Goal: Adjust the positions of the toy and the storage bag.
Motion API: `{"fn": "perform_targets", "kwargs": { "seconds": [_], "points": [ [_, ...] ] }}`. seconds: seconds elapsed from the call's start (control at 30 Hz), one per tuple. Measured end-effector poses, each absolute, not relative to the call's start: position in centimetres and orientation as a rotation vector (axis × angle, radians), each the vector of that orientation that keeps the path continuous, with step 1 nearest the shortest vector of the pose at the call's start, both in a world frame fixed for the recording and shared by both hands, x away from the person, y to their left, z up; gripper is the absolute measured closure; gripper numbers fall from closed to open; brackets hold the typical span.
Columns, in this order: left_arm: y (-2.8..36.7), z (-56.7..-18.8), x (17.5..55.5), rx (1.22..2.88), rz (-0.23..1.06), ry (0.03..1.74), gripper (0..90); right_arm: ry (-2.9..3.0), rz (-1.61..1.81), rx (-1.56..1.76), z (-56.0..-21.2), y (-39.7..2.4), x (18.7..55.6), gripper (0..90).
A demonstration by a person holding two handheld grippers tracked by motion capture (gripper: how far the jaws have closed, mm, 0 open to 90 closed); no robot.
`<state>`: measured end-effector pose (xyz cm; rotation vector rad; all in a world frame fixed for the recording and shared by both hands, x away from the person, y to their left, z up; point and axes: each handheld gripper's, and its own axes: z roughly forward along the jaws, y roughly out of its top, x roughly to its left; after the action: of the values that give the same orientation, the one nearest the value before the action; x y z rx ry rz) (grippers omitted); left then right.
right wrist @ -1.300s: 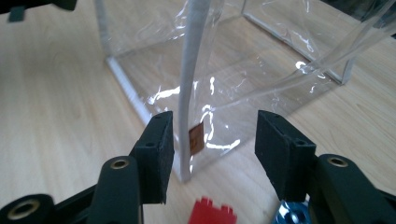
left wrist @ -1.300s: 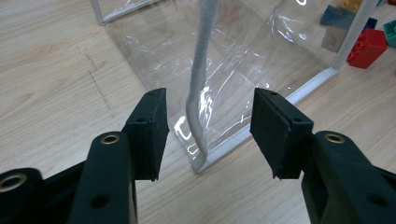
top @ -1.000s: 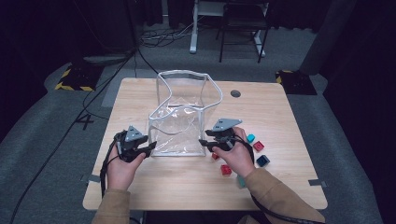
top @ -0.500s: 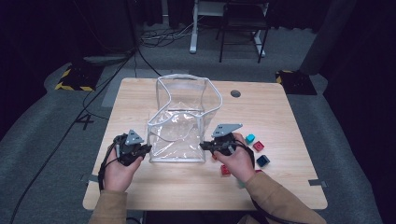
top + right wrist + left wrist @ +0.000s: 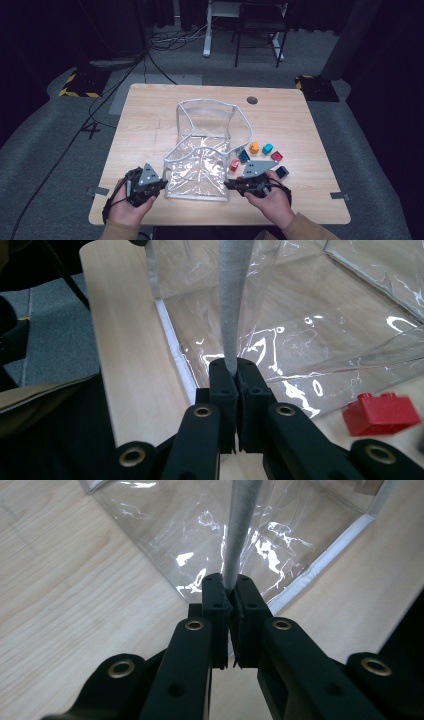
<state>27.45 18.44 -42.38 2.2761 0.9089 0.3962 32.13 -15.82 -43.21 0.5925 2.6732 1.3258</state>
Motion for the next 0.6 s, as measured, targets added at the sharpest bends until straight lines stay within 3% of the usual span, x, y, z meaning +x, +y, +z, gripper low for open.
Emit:
{"fn": "perform_targets", "kwargs": {
  "seconds": [0.6],
  "points": [
    [11.9, -42.7, 27.1, 2.315, 0.364, 0.712, 85.8, 2.634, 1.337, 0.722, -43.3, -23.4, 27.4, 87.5]
  ]
}}
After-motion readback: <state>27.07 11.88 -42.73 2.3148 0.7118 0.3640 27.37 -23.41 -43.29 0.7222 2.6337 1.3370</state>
